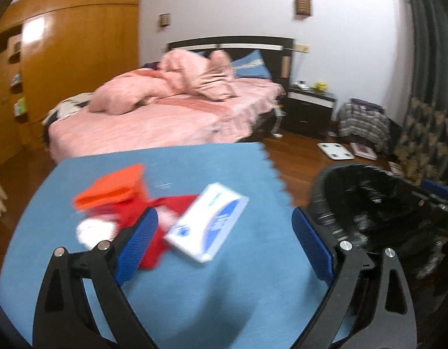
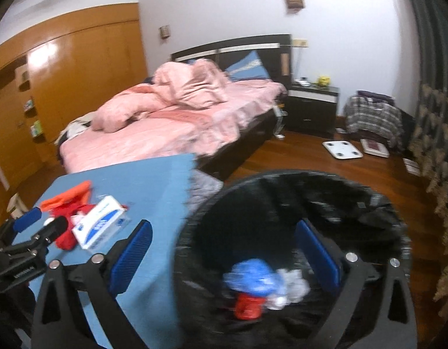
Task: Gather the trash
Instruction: 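Return both tools to the table and approach the white-blue alcohol pad box with the right tool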
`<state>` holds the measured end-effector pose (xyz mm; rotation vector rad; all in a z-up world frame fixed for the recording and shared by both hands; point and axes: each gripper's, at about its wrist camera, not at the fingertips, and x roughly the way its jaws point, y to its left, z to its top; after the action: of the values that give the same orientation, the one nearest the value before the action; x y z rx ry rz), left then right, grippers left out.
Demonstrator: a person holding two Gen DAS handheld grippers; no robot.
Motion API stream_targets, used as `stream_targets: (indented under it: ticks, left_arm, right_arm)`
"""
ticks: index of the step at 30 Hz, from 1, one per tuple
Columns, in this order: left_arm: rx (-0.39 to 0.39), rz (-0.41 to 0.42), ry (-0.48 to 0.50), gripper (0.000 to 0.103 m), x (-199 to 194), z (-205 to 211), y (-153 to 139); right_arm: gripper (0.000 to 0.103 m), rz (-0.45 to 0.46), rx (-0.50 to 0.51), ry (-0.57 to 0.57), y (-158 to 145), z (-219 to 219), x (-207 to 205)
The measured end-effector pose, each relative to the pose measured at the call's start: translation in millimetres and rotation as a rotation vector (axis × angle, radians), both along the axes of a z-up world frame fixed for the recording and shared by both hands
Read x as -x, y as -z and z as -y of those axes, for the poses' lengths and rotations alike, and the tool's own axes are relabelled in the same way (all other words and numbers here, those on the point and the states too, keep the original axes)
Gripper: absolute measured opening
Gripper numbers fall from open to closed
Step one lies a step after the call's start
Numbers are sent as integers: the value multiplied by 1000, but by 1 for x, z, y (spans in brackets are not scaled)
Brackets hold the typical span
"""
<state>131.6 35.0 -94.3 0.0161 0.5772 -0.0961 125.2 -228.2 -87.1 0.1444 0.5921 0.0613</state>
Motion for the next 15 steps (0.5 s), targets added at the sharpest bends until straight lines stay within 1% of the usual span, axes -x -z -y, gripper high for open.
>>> stream_targets:
  ticks: [4, 8, 11, 15]
  left_arm:
    - [-32, -18, -99, 91, 6, -50, 10]
    - [-54, -31, -164, 91, 13, -87, 18]
    - [-50, -47, -205, 91, 15, -108, 23]
    - [-39, -70, -239, 91, 15, -127, 30]
  right_arm:
    - [97, -7, 1, -66, 1, -42, -8]
    - [97, -29, -10, -100, 6, -83, -18]
    - [97, -55, -3, -128, 14, -111, -27]
    - [97, -100, 49, -173, 30, -144, -39]
